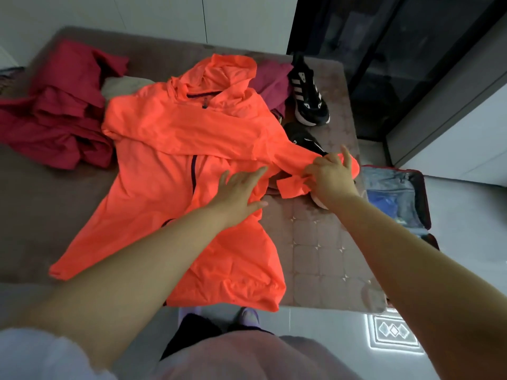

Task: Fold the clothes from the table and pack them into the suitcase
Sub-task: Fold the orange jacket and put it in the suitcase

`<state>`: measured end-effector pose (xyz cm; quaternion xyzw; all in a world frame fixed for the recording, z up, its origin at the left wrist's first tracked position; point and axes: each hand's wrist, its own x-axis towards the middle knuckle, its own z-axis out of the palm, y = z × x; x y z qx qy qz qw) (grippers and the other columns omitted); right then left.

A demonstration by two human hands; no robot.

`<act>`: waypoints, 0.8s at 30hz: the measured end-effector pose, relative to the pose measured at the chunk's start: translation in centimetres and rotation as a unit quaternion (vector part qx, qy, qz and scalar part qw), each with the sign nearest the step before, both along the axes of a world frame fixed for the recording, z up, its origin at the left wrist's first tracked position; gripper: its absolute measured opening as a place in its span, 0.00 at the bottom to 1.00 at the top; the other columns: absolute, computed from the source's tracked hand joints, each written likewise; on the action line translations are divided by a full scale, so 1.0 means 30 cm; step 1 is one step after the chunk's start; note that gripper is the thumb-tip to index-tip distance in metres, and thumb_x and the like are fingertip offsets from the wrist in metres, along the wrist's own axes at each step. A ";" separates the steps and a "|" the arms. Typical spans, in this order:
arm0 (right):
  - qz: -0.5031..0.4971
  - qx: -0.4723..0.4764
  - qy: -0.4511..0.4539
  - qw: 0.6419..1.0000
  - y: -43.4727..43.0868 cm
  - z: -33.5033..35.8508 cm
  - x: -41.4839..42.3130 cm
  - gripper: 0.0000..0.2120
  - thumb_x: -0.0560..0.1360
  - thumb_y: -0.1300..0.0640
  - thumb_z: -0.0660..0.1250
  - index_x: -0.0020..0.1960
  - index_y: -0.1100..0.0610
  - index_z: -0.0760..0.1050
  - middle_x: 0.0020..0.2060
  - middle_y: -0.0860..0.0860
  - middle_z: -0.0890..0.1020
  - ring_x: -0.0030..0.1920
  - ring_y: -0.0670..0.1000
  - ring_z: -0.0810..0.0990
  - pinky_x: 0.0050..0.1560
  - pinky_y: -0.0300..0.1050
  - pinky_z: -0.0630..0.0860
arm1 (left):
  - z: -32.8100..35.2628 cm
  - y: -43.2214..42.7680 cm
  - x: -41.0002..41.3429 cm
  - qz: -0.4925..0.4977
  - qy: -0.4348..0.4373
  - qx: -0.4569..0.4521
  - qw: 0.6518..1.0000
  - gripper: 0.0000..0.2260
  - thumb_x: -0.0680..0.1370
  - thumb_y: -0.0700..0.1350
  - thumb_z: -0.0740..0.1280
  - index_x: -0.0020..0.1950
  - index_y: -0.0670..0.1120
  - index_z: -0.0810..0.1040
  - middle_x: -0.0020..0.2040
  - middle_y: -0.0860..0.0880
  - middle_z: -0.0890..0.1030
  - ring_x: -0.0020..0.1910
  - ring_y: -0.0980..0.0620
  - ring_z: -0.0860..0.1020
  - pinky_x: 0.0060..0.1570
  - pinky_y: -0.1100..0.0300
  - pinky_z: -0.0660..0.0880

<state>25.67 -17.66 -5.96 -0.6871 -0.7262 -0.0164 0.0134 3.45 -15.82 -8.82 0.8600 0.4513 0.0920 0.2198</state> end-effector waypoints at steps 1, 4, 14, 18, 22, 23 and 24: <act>-0.003 0.002 0.058 0.998 0.004 0.016 -0.002 0.09 0.73 0.57 0.68 0.53 0.53 0.81 0.51 0.51 0.80 0.62 0.56 0.70 0.72 0.55 0.37 | -0.001 0.005 0.012 0.007 -0.055 -0.002 0.998 0.36 0.74 0.55 0.68 0.76 0.46 0.56 0.70 0.44 0.69 0.70 0.44 0.66 0.70 0.46 0.56; 0.006 -0.002 0.247 0.969 0.000 0.068 -0.021 0.08 0.71 0.60 0.71 0.49 0.55 0.80 0.44 0.42 0.79 0.54 0.45 0.74 0.72 0.52 0.41 | 0.033 0.022 0.046 0.054 -0.191 -0.105 0.974 0.37 0.71 0.48 0.74 0.74 0.42 0.60 0.69 0.42 0.69 0.69 0.46 0.67 0.67 0.59 0.61; 0.060 -0.142 0.367 0.917 0.037 0.204 -0.052 0.11 0.70 0.58 0.74 0.48 0.54 0.74 0.32 0.46 0.72 0.33 0.43 0.68 0.39 0.35 0.66 | 0.259 0.120 -0.028 0.087 -0.332 -0.195 0.919 0.08 0.78 0.42 0.65 0.39 0.49 0.73 0.31 0.60 0.74 0.32 0.66 0.69 0.36 0.70 0.66; 0.065 -0.208 0.313 0.924 0.037 0.205 -0.025 0.16 0.69 0.56 0.75 0.34 0.64 0.70 0.29 0.53 0.63 0.30 0.44 0.61 0.36 0.42 0.60 | 0.307 0.197 -0.131 0.131 -0.290 -0.042 0.947 0.03 0.79 0.41 0.63 0.47 0.44 0.75 0.40 0.52 0.75 0.37 0.65 0.72 0.40 0.72 0.66; 0.012 -0.286 0.264 0.921 0.040 0.215 0.007 0.17 0.68 0.52 0.75 0.38 0.65 0.75 0.32 0.51 0.69 0.35 0.49 0.68 0.40 0.43 0.64 | 0.305 0.259 -0.244 0.196 -0.264 0.063 0.942 0.09 0.79 0.40 0.63 0.52 0.35 0.77 0.45 0.46 0.76 0.46 0.52 0.72 0.41 0.66 0.65; 0.010 -0.295 0.256 0.920 0.042 0.219 0.014 0.16 0.69 0.51 0.75 0.35 0.62 0.75 0.31 0.50 0.69 0.35 0.48 0.68 0.39 0.43 0.64 | 0.301 0.270 -0.274 0.212 -0.262 0.075 0.939 0.09 0.79 0.40 0.63 0.52 0.34 0.77 0.44 0.45 0.76 0.46 0.52 0.72 0.42 0.64 0.65; 0.005 -0.299 0.249 0.921 0.046 0.221 0.020 0.15 0.69 0.51 0.75 0.33 0.57 0.73 0.30 0.48 0.69 0.34 0.47 0.68 0.38 0.41 0.64 | 0.296 0.280 -0.305 0.225 -0.259 0.083 0.936 0.09 0.79 0.40 0.63 0.52 0.34 0.77 0.44 0.45 0.75 0.46 0.51 0.72 0.43 0.61 0.64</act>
